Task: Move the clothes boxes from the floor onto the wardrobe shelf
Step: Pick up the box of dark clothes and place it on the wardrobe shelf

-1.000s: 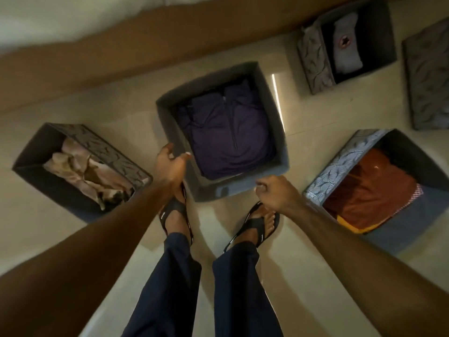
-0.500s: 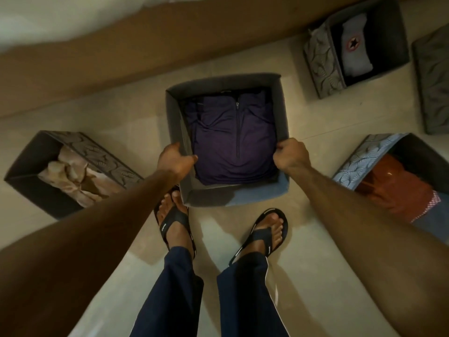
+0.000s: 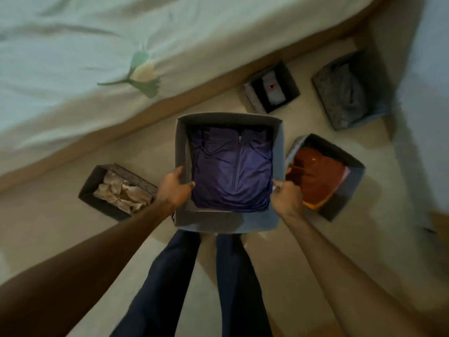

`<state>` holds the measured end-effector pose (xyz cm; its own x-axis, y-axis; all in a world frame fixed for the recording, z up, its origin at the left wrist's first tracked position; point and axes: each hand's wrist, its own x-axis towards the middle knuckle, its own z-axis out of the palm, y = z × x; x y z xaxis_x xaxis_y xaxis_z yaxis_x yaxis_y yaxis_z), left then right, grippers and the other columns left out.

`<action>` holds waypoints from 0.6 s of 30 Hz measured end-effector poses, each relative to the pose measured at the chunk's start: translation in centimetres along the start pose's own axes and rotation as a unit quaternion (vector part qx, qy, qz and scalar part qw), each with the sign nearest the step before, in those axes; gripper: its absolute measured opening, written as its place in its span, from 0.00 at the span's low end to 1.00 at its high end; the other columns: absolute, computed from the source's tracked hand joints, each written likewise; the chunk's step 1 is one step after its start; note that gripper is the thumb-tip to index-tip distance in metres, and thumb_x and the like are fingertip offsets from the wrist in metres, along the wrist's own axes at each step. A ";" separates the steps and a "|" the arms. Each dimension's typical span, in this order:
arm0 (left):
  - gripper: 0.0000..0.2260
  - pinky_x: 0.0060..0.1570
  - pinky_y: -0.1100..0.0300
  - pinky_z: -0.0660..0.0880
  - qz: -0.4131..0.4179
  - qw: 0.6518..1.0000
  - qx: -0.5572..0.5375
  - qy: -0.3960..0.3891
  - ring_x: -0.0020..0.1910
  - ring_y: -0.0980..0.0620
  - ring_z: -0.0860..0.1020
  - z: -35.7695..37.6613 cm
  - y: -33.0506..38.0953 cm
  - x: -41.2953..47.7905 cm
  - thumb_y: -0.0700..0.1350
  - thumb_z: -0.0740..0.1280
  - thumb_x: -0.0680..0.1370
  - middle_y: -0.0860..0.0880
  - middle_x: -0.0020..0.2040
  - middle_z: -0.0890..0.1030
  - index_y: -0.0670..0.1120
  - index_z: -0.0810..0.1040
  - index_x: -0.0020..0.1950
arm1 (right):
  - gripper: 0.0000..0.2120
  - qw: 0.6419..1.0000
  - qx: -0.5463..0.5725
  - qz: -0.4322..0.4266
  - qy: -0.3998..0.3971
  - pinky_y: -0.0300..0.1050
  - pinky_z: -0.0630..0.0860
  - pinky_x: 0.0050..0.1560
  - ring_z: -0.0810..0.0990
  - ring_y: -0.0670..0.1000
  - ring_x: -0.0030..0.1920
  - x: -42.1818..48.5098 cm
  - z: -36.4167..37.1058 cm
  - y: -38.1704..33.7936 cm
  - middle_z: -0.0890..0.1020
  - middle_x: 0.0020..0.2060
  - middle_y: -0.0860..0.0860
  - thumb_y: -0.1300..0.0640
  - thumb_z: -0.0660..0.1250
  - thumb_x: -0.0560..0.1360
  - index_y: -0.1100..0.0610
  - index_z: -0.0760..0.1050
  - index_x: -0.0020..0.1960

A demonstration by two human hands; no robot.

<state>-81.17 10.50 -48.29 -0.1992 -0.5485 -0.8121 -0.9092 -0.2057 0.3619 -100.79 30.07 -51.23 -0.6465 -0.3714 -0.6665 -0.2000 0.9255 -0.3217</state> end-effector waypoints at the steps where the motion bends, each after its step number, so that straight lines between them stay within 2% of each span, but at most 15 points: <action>1: 0.31 0.70 0.54 0.63 0.011 1.000 0.009 -0.004 0.74 0.44 0.64 -0.9 1.7 -2.8 0.43 0.68 0.78 0.43 0.76 0.65 0.44 0.58 0.78 | 0.15 1.000 0.019 0.001 0.008 0.57 0.78 0.51 0.80 0.65 0.52 -2.6 -2.3 -0.1 0.82 0.54 0.62 0.64 0.60 0.73 0.60 0.79 0.56; 5: 0.31 0.69 0.56 0.64 0.070 0.995 0.062 -0.021 0.73 0.45 0.67 -4.0 8.7 -14.1 0.42 0.68 0.77 0.43 0.74 0.67 0.42 0.60 0.77 | 0.21 0.997 0.061 -0.008 0.042 0.50 0.79 0.50 0.81 0.61 0.54 -12.5 -11.5 0.8 0.82 0.58 0.59 0.65 0.59 0.74 0.56 0.76 0.64; 9: 0.30 0.69 0.55 0.65 0.148 0.979 0.139 -0.019 0.71 0.45 0.69 -5.4 13.8 -22.5 0.40 0.69 0.76 0.42 0.73 0.69 0.43 0.62 0.76 | 0.19 0.995 0.071 -0.002 0.069 0.45 0.76 0.54 0.79 0.59 0.58 -19.4 -18.6 3.4 0.80 0.61 0.56 0.64 0.60 0.76 0.56 0.74 0.66; 15: 0.30 0.63 0.54 0.72 0.259 0.932 0.254 -0.007 0.64 0.44 0.76 -4.1 21.7 -28.7 0.36 0.66 0.72 0.43 0.68 0.76 0.46 0.67 0.74 | 0.18 0.982 0.113 0.028 0.146 0.47 0.77 0.57 0.80 0.58 0.57 -25.1 -25.7 7.6 0.81 0.60 0.57 0.64 0.61 0.77 0.57 0.75 0.65; 18: 0.31 0.62 0.54 0.73 0.305 0.906 0.291 -0.043 0.64 0.45 0.76 -2.1 25.6 -30.1 0.34 0.64 0.72 0.43 0.68 0.76 0.46 0.66 0.75 | 0.18 0.966 0.151 0.083 0.195 0.45 0.77 0.53 0.81 0.57 0.56 -26.7 -27.8 9.5 0.81 0.60 0.56 0.65 0.61 0.76 0.56 0.76 0.64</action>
<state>-97.66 20.06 -13.64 -0.7345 -0.3455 -0.5840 -0.6540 0.5899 0.4735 -105.86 50.85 -17.76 -0.8914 -0.1083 -0.4401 0.1157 0.8845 -0.4520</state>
